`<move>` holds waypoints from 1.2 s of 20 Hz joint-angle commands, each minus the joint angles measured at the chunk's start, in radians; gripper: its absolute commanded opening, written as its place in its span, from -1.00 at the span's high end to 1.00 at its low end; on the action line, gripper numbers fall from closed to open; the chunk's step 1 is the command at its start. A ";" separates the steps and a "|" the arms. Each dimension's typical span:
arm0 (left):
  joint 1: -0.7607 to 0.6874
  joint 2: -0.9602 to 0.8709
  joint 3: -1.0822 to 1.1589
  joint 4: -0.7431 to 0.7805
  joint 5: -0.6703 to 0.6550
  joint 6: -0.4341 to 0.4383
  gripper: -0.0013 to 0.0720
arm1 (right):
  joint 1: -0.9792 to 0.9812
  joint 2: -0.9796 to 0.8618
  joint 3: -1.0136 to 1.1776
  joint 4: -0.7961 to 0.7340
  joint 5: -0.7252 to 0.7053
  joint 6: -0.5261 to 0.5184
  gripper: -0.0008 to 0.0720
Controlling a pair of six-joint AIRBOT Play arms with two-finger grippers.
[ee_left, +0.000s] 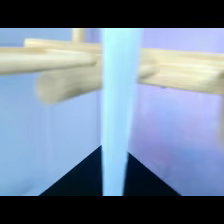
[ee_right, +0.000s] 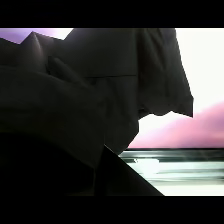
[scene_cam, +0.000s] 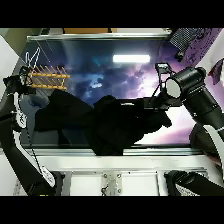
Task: Fold the clothes and pants, and hang the long-sleeved shirts on hangers.
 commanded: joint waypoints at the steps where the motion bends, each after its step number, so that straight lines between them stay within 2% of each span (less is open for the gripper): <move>1: -0.018 0.010 0.001 -0.005 -0.020 -0.002 0.92 | 0.000 -0.001 0.000 0.000 0.000 0.000 0.93; 10: -0.050 0.180 0.000 -0.005 -0.159 -0.021 0.93 | 0.000 -0.001 0.000 0.001 0.001 0.000 0.92; 15: -0.103 0.317 0.000 -0.005 -0.162 -0.027 0.93 | 0.000 -0.001 0.000 0.000 0.001 0.000 0.93; 18: -0.166 0.405 0.000 -0.006 -0.179 -0.028 0.93 | 0.000 -0.001 0.000 0.000 0.000 0.000 0.93; 24: -0.370 0.582 0.000 -0.010 -0.329 -0.052 0.92 | 0.000 -0.001 0.000 0.000 0.001 0.000 0.93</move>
